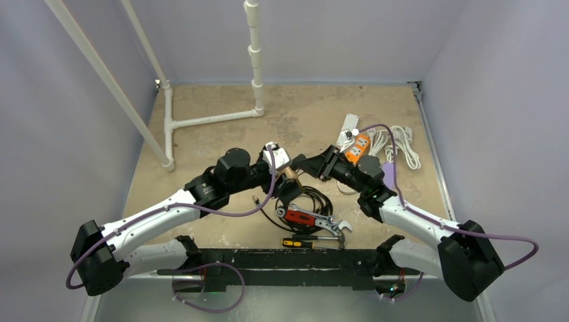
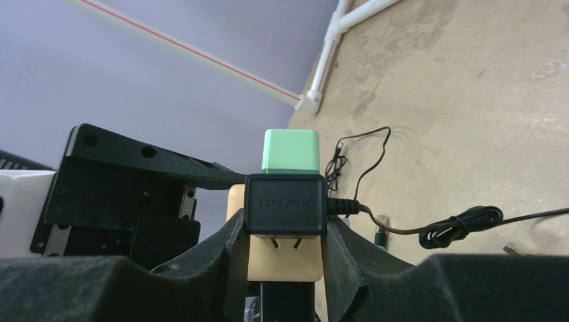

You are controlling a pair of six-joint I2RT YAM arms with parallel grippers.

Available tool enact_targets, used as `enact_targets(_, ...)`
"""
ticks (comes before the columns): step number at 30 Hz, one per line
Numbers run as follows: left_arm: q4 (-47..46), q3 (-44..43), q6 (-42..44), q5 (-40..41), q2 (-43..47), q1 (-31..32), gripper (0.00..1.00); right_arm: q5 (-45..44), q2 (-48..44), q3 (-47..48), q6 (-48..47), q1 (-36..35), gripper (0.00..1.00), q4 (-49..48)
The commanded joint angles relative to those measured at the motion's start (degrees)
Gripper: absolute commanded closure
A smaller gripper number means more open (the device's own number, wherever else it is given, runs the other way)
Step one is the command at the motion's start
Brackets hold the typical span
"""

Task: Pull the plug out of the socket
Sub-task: Remove the plug from the socket.

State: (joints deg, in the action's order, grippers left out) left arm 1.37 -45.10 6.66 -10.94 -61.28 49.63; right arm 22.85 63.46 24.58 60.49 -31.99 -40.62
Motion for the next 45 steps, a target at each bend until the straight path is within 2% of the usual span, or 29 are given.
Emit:
enact_targets(1, -1.46, -1.60, 0.07, 3.25, -0.76, -0.08, 1.00, -11.19, -4.01, 5.81, -2.24, -4.01, 1.00, 1.85)
enact_targets(4, -1.47, -1.48, 0.02, 4.17, -0.65, -0.10, 1.00, -16.43, -6.22, 6.92, -3.38, -6.39, 1.00, 5.29)
enact_targets(7, -1.67, -1.12, 0.23, 3.65, -0.45, -0.13, 1.00, -16.71, -6.82, 7.19, -4.04, -6.57, 1.00, 5.97)
enact_targets(13, -1.83, -0.49, 1.44, -1.81, 0.80, -0.03, 1.00, -7.99, -5.11, 6.51, -1.89, -4.51, 1.00, 2.21)
enact_targets(19, -0.49, -0.64, 2.97, -4.11, 0.99, 1.11, 1.00, 7.27, -1.69, 3.31, 1.05, 4.20, 1.00, -4.52)
enact_targets(26, 1.39, -1.33, 3.52, -4.31, 0.52, 1.92, 1.00, 8.95, 0.83, 2.35, 0.55, 4.75, 1.00, -5.62)
enact_targets(31, 1.33, -1.77, 2.21, 0.57, -0.62, 1.99, 1.00, -0.78, -2.29, 4.73, -1.77, 2.56, 1.00, -0.02)
enact_targets(37, 3.94, -4.10, 1.04, 6.02, -4.50, 1.91, 1.00, -16.60, -4.16, 10.12, -5.02, -7.13, 1.00, 7.10)
enact_targets(42, 3.58, -3.74, 0.93, 7.74, -4.11, 1.90, 1.00, -19.97, -3.77, 11.53, -6.50, -9.65, 1.00, 9.56)
enact_targets(45, 2.63, -2.70, 1.84, 4.05, -2.97, 1.92, 1.00, -17.97, -4.19, 10.88, -5.59, -9.41, 1.00, 9.46)
